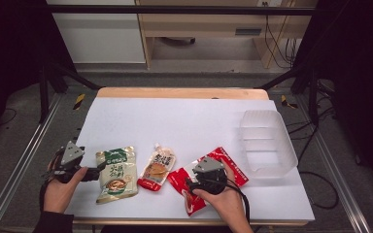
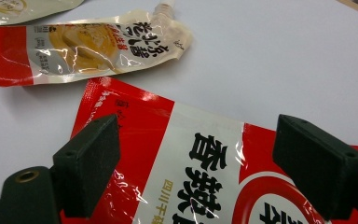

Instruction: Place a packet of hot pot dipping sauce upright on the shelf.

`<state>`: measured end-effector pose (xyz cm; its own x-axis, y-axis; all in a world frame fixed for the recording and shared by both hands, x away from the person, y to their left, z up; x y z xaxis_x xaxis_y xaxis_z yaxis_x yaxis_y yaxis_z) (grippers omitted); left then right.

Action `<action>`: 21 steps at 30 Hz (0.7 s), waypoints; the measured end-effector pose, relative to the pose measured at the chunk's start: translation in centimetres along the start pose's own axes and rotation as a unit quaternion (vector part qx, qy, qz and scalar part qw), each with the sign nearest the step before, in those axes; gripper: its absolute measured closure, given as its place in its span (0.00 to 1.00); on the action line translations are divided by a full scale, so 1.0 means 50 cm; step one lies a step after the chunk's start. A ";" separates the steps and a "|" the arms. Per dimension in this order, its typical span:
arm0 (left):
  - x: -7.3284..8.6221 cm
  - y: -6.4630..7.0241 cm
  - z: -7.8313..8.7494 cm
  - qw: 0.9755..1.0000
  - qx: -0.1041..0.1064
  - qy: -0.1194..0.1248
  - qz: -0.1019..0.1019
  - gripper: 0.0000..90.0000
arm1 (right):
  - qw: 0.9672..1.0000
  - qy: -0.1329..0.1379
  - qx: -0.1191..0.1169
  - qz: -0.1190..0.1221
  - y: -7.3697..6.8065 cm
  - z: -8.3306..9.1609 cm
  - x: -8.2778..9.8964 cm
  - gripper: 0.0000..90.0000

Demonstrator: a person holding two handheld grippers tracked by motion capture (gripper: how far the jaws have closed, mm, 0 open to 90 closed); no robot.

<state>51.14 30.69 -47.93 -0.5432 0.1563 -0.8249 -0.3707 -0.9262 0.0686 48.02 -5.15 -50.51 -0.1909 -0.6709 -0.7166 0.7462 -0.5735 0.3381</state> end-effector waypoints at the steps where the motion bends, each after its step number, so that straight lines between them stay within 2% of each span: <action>1: 0.000 0.000 0.000 1.000 0.000 0.000 0.000 0.04 | 1.000 0.000 0.000 0.000 0.000 0.000 0.000 0.18; 3: -0.002 -0.003 0.002 1.000 0.006 0.000 -0.002 0.04 | 1.000 -0.003 -0.001 0.004 -0.001 0.001 0.001 0.18; 5: -0.006 -0.003 0.003 1.000 0.022 0.000 -0.015 0.04 | 1.000 -0.004 0.004 0.007 0.001 0.004 0.003 0.18; 7: -0.010 -0.005 0.002 0.999 0.027 0.001 -0.019 0.04 | 1.000 -0.004 0.004 0.007 0.002 0.005 0.003 0.18; 8: -0.017 -0.010 -0.002 0.999 0.028 -0.003 -0.031 0.05 | 1.000 -0.002 0.004 0.007 0.004 0.008 0.003 0.18; 10: -0.025 -0.017 -0.006 0.999 0.023 -0.003 -0.036 0.06 | 1.000 -0.001 0.004 0.004 0.006 0.011 0.005 0.18; 12: -0.047 -0.035 -0.019 0.999 0.032 -0.003 -0.023 0.07 | 1.000 -0.001 0.002 -0.002 0.007 0.011 0.009 0.18; 13: -0.047 -0.035 -0.019 0.999 0.032 -0.003 -0.023 0.08 | 1.000 -0.001 0.002 -0.002 0.007 0.011 0.009 0.18; 15: -0.052 -0.053 -0.031 0.999 0.040 -0.011 -0.017 0.11 | 1.000 -0.002 0.003 -0.002 0.010 0.012 0.010 0.18; 17: -0.045 -0.063 -0.038 0.999 0.045 -0.016 -0.015 0.15 | 1.000 -0.001 0.005 -0.003 0.011 0.013 0.010 0.18; 21: -0.002 -0.073 -0.063 0.996 0.068 -0.062 -0.012 0.18 | 1.000 -0.010 0.003 0.000 0.011 0.006 0.014 0.18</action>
<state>54.92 32.98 -49.89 -0.6189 0.2266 -0.7521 -0.4790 -0.8677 0.1329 48.11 -6.10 -50.65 -0.2033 -0.6799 -0.7046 0.7424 -0.5762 0.3418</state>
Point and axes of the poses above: each handheld gripper's, and its own axes: z roughly backward along the jaws, x roughly out of its underside, y roughly to its right, the point moved 8 cm from there along -z, roughly forward along the jaws, and after that the axes turned 15 degrees about z, right-handed, at the moved point
